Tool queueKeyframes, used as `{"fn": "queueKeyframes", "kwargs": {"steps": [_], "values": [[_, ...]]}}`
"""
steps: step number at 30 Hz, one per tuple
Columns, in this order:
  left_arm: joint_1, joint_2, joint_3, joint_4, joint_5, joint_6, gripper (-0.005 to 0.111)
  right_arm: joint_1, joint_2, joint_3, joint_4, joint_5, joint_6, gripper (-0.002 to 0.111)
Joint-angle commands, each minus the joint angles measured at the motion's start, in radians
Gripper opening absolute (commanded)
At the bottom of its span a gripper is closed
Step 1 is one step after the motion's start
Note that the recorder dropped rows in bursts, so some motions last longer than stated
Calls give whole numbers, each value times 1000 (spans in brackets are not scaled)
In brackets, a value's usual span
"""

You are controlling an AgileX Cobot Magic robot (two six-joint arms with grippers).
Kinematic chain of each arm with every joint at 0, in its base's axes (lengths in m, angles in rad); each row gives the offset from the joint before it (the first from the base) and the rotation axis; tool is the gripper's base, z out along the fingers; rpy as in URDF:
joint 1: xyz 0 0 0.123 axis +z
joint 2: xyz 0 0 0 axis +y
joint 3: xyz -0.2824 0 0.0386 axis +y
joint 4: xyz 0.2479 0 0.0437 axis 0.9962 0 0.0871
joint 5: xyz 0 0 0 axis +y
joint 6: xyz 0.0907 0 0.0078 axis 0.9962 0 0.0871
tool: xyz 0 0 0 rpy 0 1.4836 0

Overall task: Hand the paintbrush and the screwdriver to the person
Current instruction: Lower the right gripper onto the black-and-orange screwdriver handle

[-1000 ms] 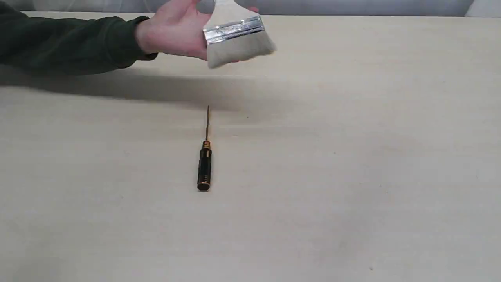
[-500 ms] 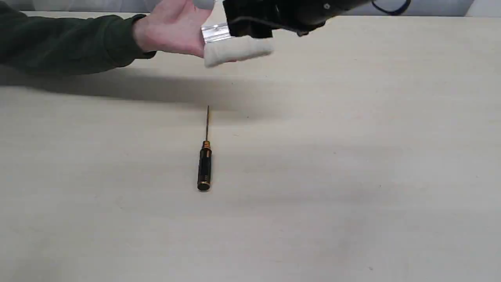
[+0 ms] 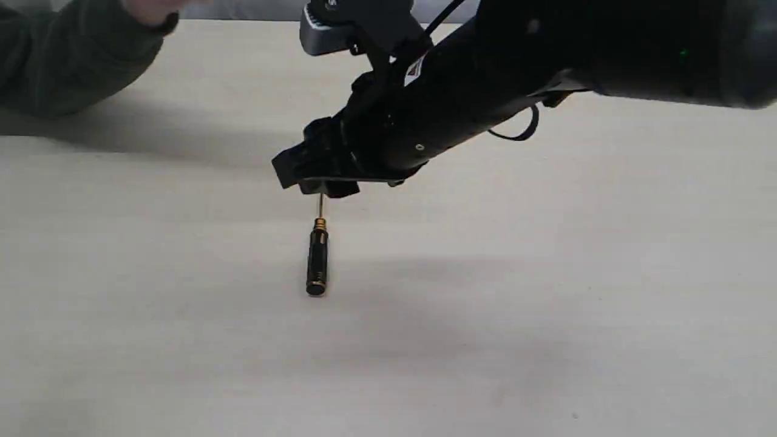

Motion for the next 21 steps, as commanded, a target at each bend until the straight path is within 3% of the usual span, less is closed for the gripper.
{"fn": "queueKeyframes", "kwargs": {"steps": [1, 21], "values": [[-7, -2, 2, -1, -11, -2, 0, 0, 54, 3, -13, -16, 10, 51], [-7, -2, 2, -5, -8, -2, 0, 0, 248, -3, -13, -150, 37, 55]]}}
